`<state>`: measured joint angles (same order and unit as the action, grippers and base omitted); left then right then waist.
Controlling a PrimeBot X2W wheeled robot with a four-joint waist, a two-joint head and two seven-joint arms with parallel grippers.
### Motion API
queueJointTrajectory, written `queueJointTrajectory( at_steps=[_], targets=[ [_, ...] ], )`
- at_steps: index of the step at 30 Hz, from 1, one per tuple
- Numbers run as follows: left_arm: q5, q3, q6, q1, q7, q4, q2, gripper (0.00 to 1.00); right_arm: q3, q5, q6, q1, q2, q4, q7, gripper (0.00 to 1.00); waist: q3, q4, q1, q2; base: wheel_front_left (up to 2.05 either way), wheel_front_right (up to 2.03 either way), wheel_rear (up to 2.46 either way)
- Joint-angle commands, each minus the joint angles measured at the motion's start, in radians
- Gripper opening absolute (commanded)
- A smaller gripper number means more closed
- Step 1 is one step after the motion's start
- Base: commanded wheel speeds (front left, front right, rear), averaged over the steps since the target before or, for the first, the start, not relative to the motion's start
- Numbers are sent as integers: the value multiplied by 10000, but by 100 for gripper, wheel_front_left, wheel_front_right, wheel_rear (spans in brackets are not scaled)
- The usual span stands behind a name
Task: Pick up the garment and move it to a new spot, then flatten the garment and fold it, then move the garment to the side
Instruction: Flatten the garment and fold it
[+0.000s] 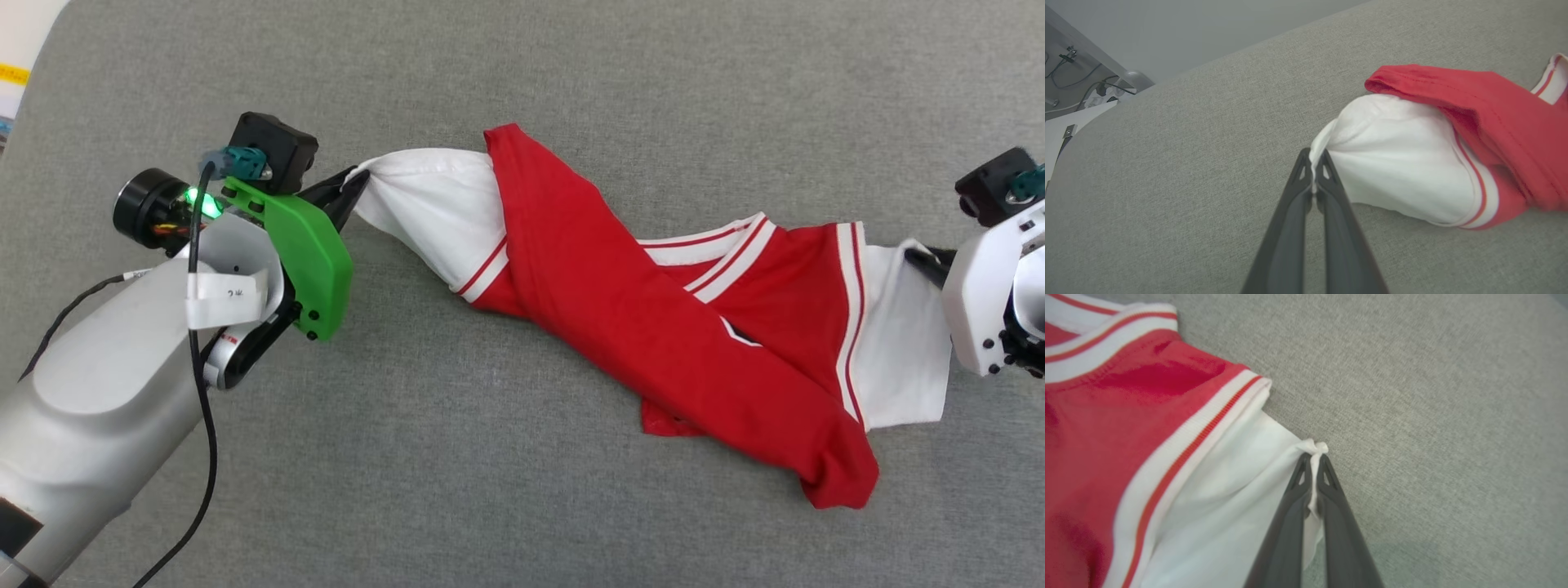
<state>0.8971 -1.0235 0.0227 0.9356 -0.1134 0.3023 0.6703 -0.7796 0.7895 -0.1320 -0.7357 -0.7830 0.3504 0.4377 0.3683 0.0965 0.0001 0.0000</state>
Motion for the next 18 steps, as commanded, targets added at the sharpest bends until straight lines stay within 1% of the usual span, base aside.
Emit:
queueJointTrajectory(
  at_steps=[1, 4, 8, 13, 18],
  targets=[
    [-128, 70, 48, 42, 157, 44, 108, 0, 45, -78, 13, -279, 1, 85, -456, 0, -462, -162, -1, 0, 0, 0, 0],
    [-223, 158, 72, 101, 438, 24, 186, 0, 154, -226, 13, -590, -132, 93, -1400, 0, -872, -274, -1, 0, 0, 0, 0],
    [-381, 271, 173, 231, 709, -236, 321, 0, 349, -340, 13, -889, -275, 29, -2243, 0, -1278, -400, -1, 0, 0, 0, 0],
    [-656, 408, 285, 568, 947, -770, 478, 0, 713, -589, 13, -1292, -496, -91, -2866, 0, -1576, -497, -1, 0, 0, 0, 0],
    [-962, 679, 404, 1255, 1127, -1227, 550, 0, 1450, -897, 13, -2020, -625, -68, -3427, 0, -1687, -560, -1, 0, 0, 0, 0]
  ],
)
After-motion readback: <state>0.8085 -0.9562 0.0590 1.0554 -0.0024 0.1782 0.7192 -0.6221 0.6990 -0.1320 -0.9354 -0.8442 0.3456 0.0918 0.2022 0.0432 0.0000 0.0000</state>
